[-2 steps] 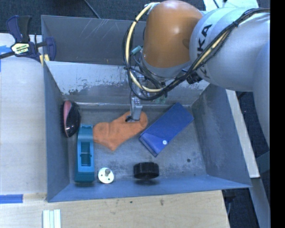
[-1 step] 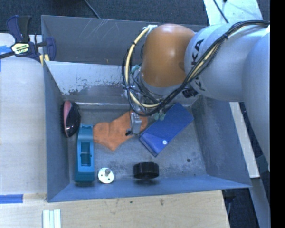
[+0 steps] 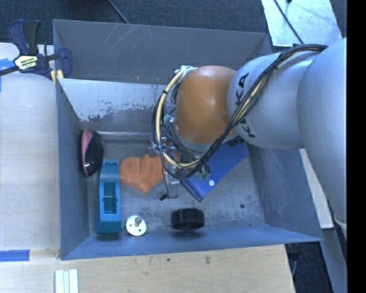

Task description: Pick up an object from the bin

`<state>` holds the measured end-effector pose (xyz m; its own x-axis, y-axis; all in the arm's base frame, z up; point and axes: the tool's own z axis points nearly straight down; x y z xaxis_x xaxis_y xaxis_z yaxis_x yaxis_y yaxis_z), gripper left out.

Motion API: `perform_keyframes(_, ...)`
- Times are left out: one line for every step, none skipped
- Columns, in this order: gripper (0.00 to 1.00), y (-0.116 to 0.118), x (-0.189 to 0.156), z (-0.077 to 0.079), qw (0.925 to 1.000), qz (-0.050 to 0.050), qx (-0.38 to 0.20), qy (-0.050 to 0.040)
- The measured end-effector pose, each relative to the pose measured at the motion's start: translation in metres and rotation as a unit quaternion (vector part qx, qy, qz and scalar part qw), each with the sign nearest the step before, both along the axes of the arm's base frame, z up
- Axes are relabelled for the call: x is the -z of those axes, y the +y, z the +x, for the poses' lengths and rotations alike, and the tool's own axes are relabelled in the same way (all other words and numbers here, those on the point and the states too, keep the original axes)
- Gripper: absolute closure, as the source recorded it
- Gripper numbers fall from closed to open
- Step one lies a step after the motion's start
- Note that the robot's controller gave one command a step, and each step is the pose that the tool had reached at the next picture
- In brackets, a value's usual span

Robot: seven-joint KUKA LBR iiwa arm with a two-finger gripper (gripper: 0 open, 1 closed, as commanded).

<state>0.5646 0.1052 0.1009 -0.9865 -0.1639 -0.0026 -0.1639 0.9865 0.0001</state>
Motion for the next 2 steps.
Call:
perform_keyframes(1.0,0.0069,0.0291,0.0321,0.9822,0.001,0.188,-0.0022)
perform_keyframes(1.0,0.0069,0.0291,0.0321,0.9821,0.001,0.188,-0.0022)
